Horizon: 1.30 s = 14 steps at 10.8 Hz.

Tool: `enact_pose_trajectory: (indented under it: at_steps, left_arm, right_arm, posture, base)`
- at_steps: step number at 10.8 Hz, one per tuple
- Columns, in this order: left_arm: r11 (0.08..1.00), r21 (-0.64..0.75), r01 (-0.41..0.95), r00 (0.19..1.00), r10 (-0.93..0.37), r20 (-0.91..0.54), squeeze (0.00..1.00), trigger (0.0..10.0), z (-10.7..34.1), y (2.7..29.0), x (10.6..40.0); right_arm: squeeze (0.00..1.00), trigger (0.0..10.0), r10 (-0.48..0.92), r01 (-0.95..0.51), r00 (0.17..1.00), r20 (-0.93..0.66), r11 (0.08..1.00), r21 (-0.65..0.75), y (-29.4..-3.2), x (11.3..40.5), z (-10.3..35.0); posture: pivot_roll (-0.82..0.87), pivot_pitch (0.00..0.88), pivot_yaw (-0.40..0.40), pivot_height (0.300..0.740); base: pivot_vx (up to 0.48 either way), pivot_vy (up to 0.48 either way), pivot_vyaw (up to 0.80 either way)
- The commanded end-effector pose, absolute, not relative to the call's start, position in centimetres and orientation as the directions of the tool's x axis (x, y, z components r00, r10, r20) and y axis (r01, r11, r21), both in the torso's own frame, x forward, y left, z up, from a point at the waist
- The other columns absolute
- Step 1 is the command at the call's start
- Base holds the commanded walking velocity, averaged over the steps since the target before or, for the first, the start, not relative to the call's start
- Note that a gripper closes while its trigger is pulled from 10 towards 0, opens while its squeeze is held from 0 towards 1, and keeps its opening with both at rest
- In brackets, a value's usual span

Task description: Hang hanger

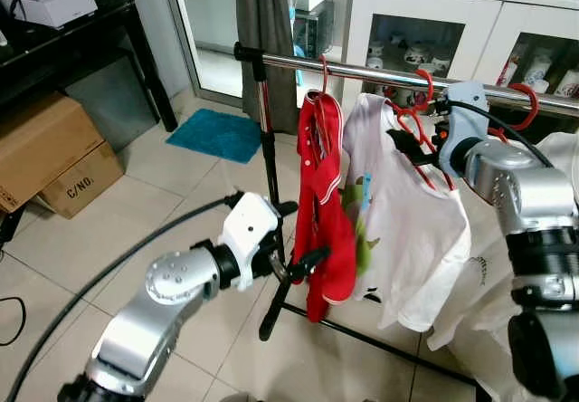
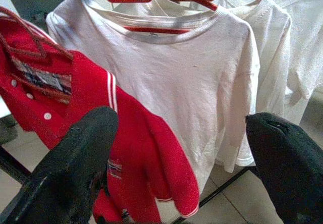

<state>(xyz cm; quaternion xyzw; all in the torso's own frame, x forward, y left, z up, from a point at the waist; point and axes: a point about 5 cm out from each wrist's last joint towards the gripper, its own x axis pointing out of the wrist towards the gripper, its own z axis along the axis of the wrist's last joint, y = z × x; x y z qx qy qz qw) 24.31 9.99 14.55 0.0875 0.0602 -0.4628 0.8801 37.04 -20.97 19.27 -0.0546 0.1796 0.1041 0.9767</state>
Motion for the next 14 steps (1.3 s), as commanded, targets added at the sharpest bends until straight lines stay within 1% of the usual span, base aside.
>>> enact_pose_trajectory:
  at_steps: [1,2,3,6,14]
  left_arm:
    - [0.565,0.085,0.82,0.57,-0.796,-0.206,0.0,10.0,14.4,10.6,24.6]
    - [0.567,0.081,0.82,0.57,-0.795,-0.206,0.0,10.0,14.4,10.7,24.6]
    - [0.57,0.073,0.818,0.572,-0.794,-0.206,0.0,10.0,14.4,10.8,24.5]
    - [0.544,0.065,0.837,0.545,-0.814,-0.2,0.0,10.0,14.5,10.4,24.3]
    - [0.528,0.08,0.845,0.532,-0.82,-0.212,0.0,10.0,14.6,10.6,24.5]
  right_arm:
    - [0.0,2.2,0.197,-0.243,0.911,-0.363,0.966,-0.086,-20.7,37.5,19.6]
    - [0.0,2.2,0.199,-0.249,0.908,-0.369,0.964,-0.091,-20.6,37.7,19.5]
    - [0.0,0.0,0.191,-0.25,0.904,-0.383,0.962,-0.113,-20.5,38.0,19.1]
    - [0.0,0.0,0.166,-0.237,0.903,-0.395,0.962,-0.137,-20.7,38.5,18.8]
    - [0.0,0.0,0.166,-0.23,0.904,-0.395,0.966,-0.12,-21.1,39.0,18.5]
  posture:
    - [0.0,0.0,0.068,0.74]
    - [0.0,0.0,0.068,0.74]
    - [0.0,0.0,0.068,0.74]
    - [0.0,0.0,0.06,0.74]
    - [0.0,0.0,0.066,0.74]
  base:
    - [0.0,0.0,0.0]
    - [0.0,0.0,0.0]
    - [0.0,0.0,0.0]
    - [0.0,0.0,0.0]
    - [0.0,0.0,0.0]
